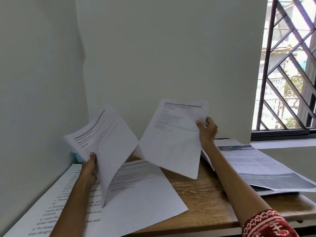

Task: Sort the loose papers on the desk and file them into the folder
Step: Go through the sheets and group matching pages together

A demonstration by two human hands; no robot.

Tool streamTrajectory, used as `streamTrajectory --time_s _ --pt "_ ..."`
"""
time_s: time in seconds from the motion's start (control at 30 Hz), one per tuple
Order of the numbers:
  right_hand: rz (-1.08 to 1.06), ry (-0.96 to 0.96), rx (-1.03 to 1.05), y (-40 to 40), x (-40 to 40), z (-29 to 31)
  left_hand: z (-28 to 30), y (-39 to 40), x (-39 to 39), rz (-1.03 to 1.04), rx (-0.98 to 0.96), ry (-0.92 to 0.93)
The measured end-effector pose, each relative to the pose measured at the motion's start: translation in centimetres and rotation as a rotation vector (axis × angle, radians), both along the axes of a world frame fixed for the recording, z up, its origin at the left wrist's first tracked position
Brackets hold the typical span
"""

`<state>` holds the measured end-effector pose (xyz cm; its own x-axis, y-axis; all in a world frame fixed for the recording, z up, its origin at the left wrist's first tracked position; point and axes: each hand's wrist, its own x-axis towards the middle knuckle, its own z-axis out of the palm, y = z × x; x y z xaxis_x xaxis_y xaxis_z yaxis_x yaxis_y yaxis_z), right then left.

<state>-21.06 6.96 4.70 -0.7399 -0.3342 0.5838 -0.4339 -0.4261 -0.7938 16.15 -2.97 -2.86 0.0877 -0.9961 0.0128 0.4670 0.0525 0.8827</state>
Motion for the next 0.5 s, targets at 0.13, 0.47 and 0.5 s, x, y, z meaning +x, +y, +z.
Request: streamTrajectory --time_s 0.13,0.47,0.5 --pt "0.112 0.136 0.143 0.0 2.0 -2.2 -0.2 -0.1 0.5 -0.008 0.062 0.024" --pt "0.381 0.628 1.053 -1.9 3.2 -8.6 -0.7 -0.4 0.9 -0.05 0.194 -0.031" --pt "0.382 0.642 1.087 -2.0 3.2 -8.4 -0.8 -0.5 1.1 -0.048 0.198 -0.036"
